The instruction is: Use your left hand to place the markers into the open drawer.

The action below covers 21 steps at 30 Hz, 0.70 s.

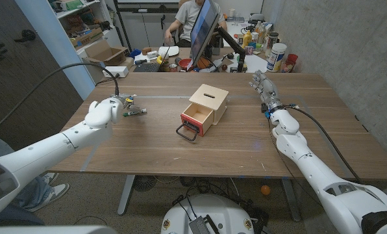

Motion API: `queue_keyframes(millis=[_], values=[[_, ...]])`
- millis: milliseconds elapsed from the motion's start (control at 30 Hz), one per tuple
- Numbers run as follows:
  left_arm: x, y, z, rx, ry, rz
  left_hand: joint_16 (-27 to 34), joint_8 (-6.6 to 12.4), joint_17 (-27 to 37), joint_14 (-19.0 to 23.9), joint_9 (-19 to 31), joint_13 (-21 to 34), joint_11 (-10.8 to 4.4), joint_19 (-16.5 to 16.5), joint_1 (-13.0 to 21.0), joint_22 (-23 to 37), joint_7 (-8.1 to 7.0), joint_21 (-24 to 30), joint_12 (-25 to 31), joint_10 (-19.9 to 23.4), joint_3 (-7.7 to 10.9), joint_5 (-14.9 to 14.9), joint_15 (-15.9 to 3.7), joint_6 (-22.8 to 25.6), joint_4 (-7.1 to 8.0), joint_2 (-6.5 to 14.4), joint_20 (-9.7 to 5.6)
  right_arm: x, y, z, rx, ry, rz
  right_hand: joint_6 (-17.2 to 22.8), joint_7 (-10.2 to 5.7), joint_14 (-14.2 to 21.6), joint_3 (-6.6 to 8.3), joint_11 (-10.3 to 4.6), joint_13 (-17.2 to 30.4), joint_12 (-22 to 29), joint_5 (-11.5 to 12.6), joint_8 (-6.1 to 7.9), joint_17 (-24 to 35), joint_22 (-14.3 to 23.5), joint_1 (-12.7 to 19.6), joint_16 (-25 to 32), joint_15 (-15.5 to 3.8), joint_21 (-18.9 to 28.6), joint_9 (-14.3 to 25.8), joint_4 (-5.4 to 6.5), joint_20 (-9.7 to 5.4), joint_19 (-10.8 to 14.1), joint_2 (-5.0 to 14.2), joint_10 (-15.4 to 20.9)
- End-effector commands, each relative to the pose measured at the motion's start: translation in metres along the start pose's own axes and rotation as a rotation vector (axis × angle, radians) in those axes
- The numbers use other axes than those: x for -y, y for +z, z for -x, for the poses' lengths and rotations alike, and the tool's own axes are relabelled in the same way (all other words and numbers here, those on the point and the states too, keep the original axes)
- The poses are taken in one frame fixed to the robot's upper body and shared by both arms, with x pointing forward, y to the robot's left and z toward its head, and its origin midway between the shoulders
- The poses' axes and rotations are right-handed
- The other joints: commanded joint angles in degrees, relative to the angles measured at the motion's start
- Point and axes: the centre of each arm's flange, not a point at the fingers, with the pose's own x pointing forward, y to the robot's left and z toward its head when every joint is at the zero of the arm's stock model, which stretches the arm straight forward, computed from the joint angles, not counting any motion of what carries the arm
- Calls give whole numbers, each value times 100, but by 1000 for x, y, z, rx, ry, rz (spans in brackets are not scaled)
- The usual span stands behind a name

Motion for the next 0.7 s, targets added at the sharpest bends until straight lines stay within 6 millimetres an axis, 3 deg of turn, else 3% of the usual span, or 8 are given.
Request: queue_keyframes(millis=[33, 700], values=[[9, 5, -1, -16, 1, -45, 12, 12, 10, 6, 20, 11, 0, -46, 68, 27, -2, 22, 24, 81, -10, 12, 34, 50, -3, 24, 10, 3, -3, 6, -12, -2, 0, 53, -17, 31, 14, -12, 23, 30, 41, 25, 12, 26, -39, -7, -7, 1, 14, -24, 39, 22, -19, 32], [21, 3, 2, -23, -1, -25, 26, 8, 9, 56, 22, 10, -17, -45, 114, 27, -20, 26, 46, 150, -11, 5, 13, 130, -5, 50, 9, 2, -8, 7, -43, 11, 10, 52, -17, 30, 8, -8, 24, 30, 42, 22, 10, 26, -45, -11, -6, 4, 14, -28, 45, 25, -24, 38]])
